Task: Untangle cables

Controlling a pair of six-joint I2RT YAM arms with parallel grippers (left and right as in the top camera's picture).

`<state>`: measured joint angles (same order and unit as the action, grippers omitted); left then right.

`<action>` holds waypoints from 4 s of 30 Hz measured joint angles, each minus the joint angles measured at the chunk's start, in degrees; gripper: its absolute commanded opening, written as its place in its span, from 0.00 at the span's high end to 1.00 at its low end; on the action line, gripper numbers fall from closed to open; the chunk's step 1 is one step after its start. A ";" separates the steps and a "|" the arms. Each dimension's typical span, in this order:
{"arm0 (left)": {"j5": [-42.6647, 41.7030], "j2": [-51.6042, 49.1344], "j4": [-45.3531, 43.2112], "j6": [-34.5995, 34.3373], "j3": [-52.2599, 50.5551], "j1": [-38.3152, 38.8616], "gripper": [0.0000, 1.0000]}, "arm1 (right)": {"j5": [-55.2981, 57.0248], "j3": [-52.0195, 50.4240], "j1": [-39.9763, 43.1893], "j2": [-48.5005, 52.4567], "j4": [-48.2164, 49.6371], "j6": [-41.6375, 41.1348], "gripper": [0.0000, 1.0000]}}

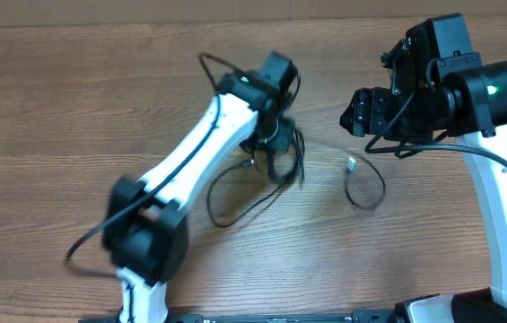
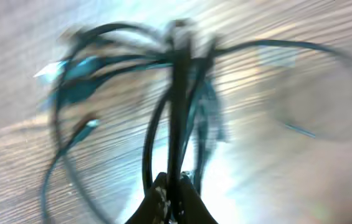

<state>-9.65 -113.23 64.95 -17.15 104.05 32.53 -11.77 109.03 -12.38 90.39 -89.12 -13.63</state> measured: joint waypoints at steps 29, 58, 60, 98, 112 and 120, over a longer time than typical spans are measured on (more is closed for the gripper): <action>-10.08 14.03 1.79 -3.93 6.99 -5.95 0.96 | -10.47 -4.26 -4.66 3.34 9.77 0.20 0.26; -45.68 14.03 2.80 -3.89 7.02 -16.13 0.96 | -12.17 -10.95 -5.35 7.82 24.17 8.15 0.44; -46.01 14.03 2.84 -3.89 7.02 -16.13 0.96 | -14.23 -11.02 -5.35 9.33 25.24 8.70 0.45; -50.21 14.03 2.36 -3.72 7.02 -16.85 0.96 | -34.34 -11.19 -5.29 11.87 24.24 21.53 0.76; -32.87 14.10 7.63 -3.45 7.13 -16.85 0.96 | -34.51 -11.23 0.74 11.52 18.60 21.38 0.96; -18.14 14.12 8.76 -3.67 7.15 -17.20 0.96 | -35.93 -11.23 1.25 2.60 16.57 21.24 0.96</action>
<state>-27.79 -99.11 73.71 -20.82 111.20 15.33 -47.70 97.80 -11.14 92.99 -72.55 7.62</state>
